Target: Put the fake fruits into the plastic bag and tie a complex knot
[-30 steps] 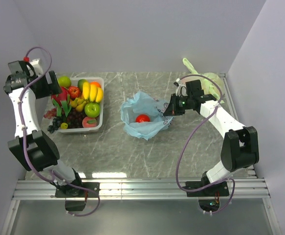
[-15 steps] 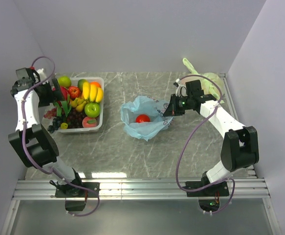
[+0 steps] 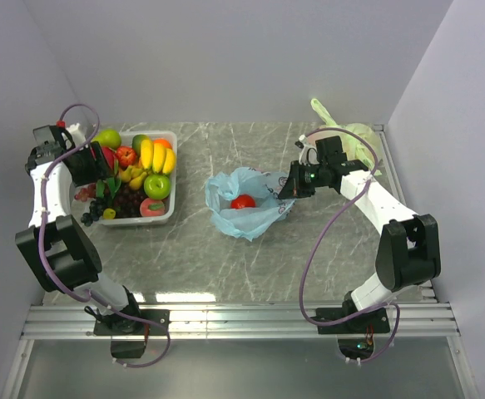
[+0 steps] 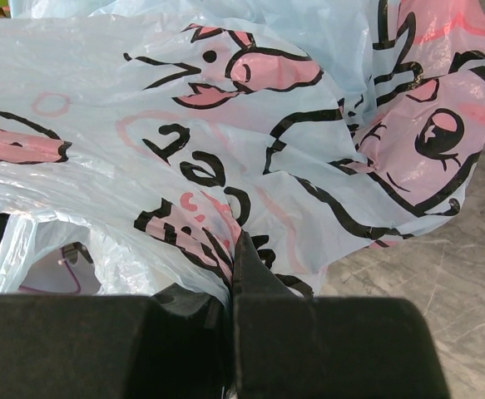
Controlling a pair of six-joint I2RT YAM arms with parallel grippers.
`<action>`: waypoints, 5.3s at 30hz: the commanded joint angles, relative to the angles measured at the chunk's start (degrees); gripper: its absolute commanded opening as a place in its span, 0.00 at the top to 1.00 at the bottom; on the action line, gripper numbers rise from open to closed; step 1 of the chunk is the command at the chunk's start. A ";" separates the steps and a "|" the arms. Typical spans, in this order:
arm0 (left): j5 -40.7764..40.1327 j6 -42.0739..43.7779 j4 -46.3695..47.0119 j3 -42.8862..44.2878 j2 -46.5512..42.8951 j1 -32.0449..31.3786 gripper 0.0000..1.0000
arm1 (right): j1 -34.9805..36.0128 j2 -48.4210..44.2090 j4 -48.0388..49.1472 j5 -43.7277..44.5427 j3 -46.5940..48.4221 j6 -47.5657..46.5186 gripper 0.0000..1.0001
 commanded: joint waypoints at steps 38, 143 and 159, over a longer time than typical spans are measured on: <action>4.80 -2.81 6.41 -1.31 -7.22 -2.39 1.00 | -0.09 0.55 -0.50 -2.29 1.66 -0.89 1.00; 24.05 47.41 -26.23 26.85 27.78 -63.57 0.23 | -3.78 -4.81 4.34 -2.38 -2.55 7.20 1.00; 30.29 7.32 9.12 17.16 1.58 -42.48 0.04 | -1.06 -10.35 5.48 0.16 -10.64 3.85 1.00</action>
